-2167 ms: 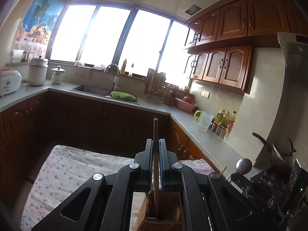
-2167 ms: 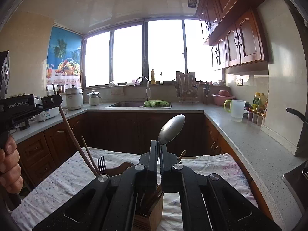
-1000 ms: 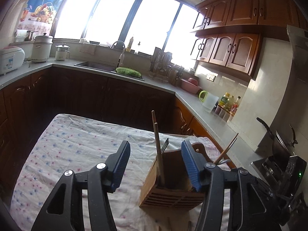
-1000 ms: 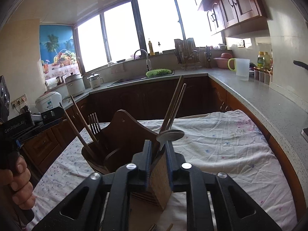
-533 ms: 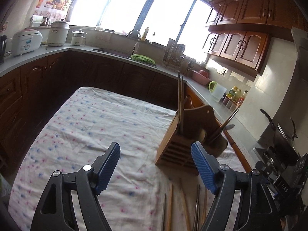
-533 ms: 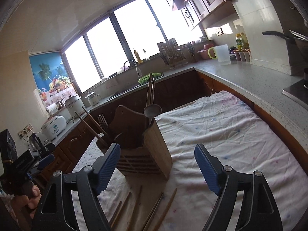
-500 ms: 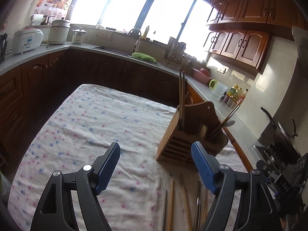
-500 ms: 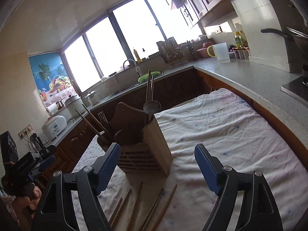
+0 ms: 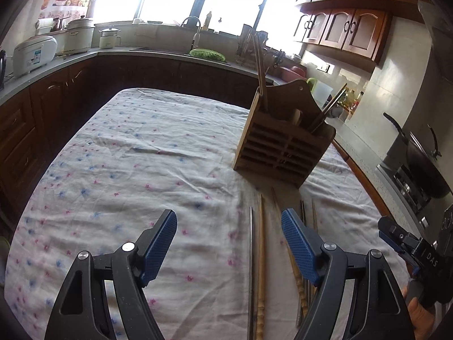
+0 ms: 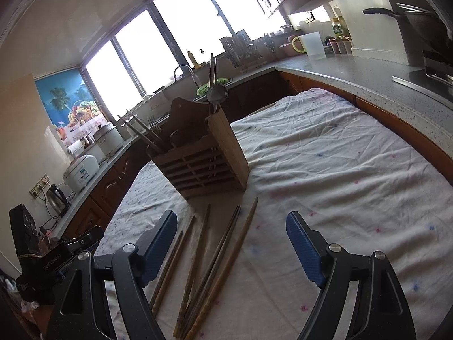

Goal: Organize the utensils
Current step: 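Move both open tools back down over the chopsticks on the cloth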

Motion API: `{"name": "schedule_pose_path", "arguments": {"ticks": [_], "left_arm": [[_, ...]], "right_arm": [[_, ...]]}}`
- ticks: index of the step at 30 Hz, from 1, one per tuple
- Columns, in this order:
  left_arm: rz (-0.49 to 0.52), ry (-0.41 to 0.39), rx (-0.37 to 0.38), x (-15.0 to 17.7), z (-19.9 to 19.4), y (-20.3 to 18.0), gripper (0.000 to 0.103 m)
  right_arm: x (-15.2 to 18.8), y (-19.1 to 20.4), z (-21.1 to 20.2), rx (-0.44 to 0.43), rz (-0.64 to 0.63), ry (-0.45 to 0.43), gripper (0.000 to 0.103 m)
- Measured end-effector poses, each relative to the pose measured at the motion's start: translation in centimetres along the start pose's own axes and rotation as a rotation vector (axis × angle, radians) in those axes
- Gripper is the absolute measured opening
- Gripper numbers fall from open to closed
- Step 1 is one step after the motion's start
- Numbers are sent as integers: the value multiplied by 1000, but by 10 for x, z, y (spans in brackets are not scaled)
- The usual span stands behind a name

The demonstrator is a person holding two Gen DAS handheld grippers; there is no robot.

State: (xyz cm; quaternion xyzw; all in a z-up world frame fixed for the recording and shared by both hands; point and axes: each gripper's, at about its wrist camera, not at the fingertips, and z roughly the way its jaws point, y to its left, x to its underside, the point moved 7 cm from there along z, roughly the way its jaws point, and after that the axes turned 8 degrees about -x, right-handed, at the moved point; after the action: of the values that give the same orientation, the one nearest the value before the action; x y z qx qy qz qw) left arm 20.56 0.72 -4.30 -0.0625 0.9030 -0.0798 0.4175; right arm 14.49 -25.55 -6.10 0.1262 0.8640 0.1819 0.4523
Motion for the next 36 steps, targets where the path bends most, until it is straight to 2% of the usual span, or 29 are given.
{"name": "schedule_pose_path", "arguments": {"ticks": [7,19,21,23,28,30,36], "left_arm": [[42,29,10,12,6,-10,75],[95,62,4,19,22,-24,73],[105,67,4,19,25,-26,69],[117,80,9,19,30,-29,66],[182,121,28,13,47,-43,44],[208,134,42,6,56,-50,36],[295,199,57,-9,93,-71,32]], "right_arm": [[24,-9,3,17,14,48,81],[29,-14,6,27,20,68,80],[29,-14,10,27,21,79,77],[29,-14,15,31,16,94,70],[26,-14,31,48,1,137,51],[23,-14,39,51,-4,154,47],[8,-15,68,67,-24,206,38]]}}
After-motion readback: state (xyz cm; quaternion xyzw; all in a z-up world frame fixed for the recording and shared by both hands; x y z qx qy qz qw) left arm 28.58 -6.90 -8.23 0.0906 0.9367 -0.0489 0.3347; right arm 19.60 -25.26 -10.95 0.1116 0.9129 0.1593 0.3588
